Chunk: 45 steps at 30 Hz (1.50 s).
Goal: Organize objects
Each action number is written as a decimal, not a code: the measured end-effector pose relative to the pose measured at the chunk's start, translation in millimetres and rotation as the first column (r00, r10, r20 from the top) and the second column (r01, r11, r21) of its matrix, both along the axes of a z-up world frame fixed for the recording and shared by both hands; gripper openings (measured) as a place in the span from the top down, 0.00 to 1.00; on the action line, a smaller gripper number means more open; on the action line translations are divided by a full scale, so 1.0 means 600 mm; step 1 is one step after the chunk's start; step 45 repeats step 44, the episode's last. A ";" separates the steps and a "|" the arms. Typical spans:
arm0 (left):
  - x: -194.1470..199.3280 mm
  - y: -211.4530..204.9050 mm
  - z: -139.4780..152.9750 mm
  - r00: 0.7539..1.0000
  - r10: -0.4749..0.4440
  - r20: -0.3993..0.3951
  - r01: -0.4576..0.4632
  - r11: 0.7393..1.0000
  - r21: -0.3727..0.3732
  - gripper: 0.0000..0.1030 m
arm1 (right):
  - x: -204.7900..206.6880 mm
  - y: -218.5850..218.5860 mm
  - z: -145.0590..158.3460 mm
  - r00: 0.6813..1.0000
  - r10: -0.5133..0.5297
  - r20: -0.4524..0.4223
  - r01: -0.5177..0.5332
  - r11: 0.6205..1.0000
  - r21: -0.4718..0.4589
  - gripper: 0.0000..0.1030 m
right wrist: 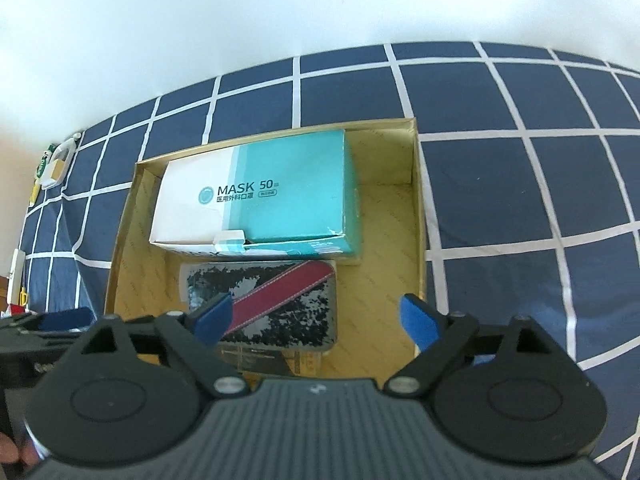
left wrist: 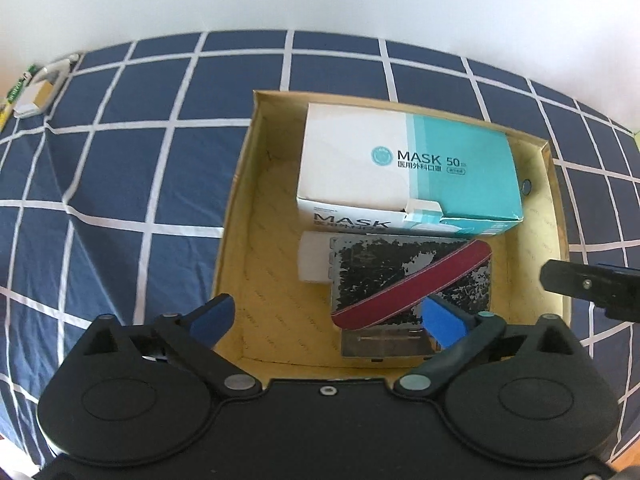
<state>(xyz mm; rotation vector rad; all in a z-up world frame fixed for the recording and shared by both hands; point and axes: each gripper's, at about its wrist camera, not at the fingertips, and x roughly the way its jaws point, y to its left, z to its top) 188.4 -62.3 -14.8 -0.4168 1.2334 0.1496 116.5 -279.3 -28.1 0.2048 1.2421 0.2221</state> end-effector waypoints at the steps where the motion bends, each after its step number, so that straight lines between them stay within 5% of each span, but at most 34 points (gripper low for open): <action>1: -0.003 0.000 0.005 1.000 -0.002 0.005 0.002 1.000 0.006 0.00 | -0.004 -0.004 0.004 1.000 -0.006 0.007 0.006 1.000 -0.005 0.09; 9: -0.025 0.000 0.027 1.000 -0.006 0.021 0.005 0.999 0.039 0.00 | -0.031 -0.019 0.021 1.000 -0.020 0.024 0.021 0.999 -0.032 0.00; 45: -0.059 -0.002 0.052 0.999 -0.033 0.030 0.031 0.997 0.074 0.00 | -0.082 -0.025 0.031 1.000 -0.015 0.018 0.016 0.998 -0.068 0.00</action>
